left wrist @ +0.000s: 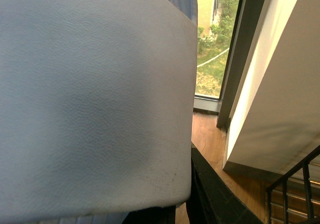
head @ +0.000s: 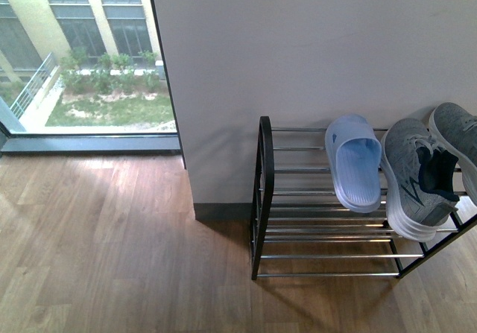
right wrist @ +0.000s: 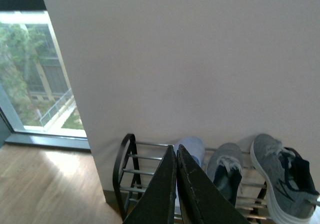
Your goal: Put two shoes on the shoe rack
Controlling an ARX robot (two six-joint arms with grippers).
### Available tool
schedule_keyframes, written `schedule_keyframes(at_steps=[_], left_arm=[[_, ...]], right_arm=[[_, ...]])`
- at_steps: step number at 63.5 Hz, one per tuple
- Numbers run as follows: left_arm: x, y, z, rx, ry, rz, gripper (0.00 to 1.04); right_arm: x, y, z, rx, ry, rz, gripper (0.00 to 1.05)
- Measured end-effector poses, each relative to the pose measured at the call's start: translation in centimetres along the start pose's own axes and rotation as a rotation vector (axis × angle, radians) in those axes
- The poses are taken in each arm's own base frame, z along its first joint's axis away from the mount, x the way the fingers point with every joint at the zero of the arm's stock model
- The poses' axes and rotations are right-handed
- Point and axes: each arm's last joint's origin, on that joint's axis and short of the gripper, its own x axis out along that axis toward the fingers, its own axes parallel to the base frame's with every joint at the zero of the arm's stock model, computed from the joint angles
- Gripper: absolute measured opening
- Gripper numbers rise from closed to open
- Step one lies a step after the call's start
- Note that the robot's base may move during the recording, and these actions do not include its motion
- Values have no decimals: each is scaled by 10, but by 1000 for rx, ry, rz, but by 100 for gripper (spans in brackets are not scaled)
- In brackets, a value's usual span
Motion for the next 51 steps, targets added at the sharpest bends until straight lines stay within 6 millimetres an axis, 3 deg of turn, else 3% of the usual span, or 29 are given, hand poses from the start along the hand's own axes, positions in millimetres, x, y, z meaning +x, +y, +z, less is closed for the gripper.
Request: schedule_keyframes(at_steps=[19,51], left_arm=[[0,0,0,0,0,0,2],[0,1,0,-2,-2,7,2]], right_arm=[[0,0,0,0,-3,0,2],[-1,0,0,0,-4,3,79]])
